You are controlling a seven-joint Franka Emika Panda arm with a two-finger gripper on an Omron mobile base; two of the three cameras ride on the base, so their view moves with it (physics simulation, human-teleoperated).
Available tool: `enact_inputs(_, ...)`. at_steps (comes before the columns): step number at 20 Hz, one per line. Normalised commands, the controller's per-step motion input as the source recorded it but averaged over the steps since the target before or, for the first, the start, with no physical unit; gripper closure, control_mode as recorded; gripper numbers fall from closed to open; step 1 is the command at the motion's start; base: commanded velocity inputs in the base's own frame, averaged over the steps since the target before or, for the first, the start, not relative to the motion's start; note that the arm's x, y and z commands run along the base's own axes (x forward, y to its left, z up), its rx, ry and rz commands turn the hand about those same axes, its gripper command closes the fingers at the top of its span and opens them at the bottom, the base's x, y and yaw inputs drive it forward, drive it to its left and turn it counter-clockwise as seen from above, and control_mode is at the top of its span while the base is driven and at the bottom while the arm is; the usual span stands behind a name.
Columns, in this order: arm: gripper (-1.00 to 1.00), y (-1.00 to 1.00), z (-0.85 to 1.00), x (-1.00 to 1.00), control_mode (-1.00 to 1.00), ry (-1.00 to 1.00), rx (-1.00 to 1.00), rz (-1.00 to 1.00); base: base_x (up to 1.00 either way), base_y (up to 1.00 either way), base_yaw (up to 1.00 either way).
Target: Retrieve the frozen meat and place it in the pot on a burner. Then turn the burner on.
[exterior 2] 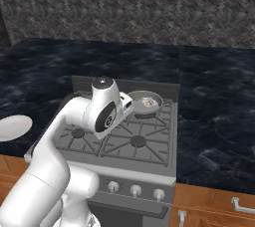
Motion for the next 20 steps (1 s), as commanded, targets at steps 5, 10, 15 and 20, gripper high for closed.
enact_inputs(5,-1.0,0.0,-0.02,-0.04,-1.0,0.0,0.0,-0.03,0.0,0.0,0.0)
enact_inputs(10,-1.0,0.01,-0.02,0.0,-1.0,0.0,0.0,0.0,0.0,0.0,0.0)
enact_inputs(15,-1.0,0.11,-0.07,-0.08,-1.0,0.0,0.0,0.0,0.0,0.0,0.0)
enact_inputs(20,-1.0,0.03,-0.05,-0.24,-1.0,0.0,0.0,-0.04,0.0,0.0,0.0)
